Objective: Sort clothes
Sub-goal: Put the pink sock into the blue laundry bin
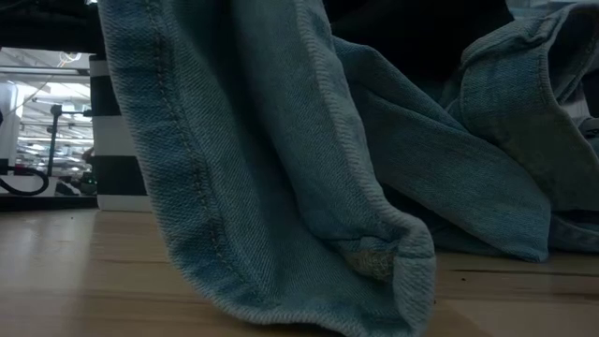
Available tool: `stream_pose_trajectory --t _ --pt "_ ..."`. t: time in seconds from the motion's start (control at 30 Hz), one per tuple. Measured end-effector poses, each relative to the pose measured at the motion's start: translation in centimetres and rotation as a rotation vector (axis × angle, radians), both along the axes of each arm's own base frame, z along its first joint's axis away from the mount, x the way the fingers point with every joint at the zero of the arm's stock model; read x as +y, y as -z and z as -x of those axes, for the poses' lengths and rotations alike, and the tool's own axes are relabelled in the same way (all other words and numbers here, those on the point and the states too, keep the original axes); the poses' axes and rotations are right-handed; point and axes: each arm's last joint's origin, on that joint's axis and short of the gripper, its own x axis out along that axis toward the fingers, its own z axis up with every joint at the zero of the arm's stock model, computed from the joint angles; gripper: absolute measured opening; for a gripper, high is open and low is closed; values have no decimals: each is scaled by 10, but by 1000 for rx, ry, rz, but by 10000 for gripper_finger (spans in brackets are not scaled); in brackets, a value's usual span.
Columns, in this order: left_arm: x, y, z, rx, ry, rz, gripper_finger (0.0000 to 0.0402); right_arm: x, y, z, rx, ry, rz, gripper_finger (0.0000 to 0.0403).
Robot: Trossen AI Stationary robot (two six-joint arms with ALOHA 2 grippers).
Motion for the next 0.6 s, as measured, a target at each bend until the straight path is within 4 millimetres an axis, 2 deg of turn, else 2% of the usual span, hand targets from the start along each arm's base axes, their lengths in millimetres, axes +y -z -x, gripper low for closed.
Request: stream_pose_trajectory --t 0.13,0.27,0.43,0.6 --pt "0 0 0 0 0 0 1 -6 -46 -8 -95 34 2 22" --pt "0 0 0 0 0 0 1 -27 -88 -21 -125 134 -2 13" --pt "0 0 0 0 0 0 1 -58 -128 -42 -172 220 -36 20" --pt "0 0 0 0 0 0 1 -92 -155 -69 -251 238 -75 18"
